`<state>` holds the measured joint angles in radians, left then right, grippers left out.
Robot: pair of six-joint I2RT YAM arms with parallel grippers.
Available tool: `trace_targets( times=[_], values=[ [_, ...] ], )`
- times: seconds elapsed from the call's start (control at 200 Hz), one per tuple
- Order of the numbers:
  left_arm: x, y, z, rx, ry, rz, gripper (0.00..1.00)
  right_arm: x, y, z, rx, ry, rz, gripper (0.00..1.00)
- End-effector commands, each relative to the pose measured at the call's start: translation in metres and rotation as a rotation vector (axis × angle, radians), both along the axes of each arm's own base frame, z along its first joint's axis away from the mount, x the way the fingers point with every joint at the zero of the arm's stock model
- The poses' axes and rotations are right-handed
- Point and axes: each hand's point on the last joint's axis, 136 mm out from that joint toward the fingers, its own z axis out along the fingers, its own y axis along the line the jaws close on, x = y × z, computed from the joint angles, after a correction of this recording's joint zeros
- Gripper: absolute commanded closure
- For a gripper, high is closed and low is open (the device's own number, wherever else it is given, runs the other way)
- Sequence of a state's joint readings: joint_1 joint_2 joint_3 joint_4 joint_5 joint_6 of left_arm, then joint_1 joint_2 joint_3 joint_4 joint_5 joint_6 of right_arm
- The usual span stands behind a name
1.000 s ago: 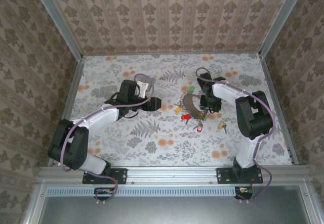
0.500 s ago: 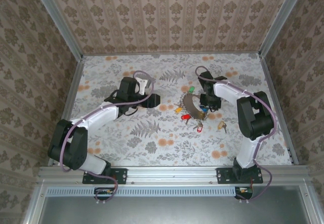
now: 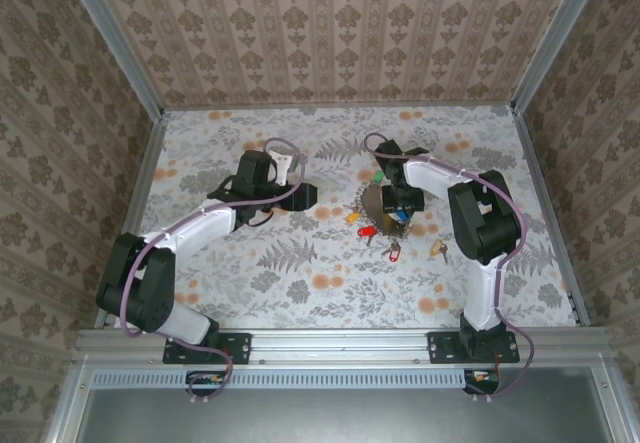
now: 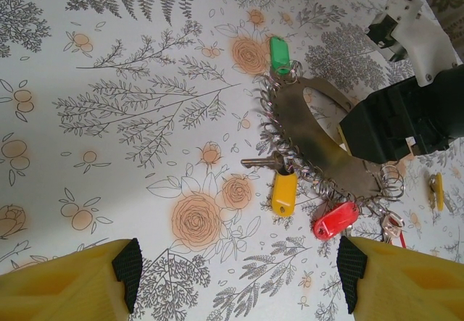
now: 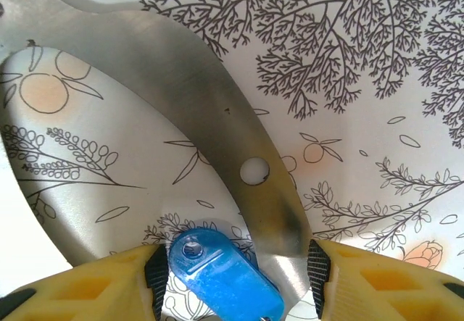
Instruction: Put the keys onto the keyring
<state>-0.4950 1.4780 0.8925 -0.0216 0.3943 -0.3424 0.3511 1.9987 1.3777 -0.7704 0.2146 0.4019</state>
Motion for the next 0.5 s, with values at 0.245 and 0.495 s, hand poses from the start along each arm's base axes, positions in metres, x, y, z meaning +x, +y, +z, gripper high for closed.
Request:
trace_targets(
  times=[0.245,0.495],
  values=[
    [0.003,0.004,-0.003,0.016,0.000,0.019,0.26,-0.006,-0.039,0.009,-0.227,-0.007,-0.020,0.53],
    [0.000,0.008,-0.008,0.029,0.011,0.038,0.25,-0.008,-0.055,0.034,-0.296,-0.080,-0.047,0.55]
  ],
)
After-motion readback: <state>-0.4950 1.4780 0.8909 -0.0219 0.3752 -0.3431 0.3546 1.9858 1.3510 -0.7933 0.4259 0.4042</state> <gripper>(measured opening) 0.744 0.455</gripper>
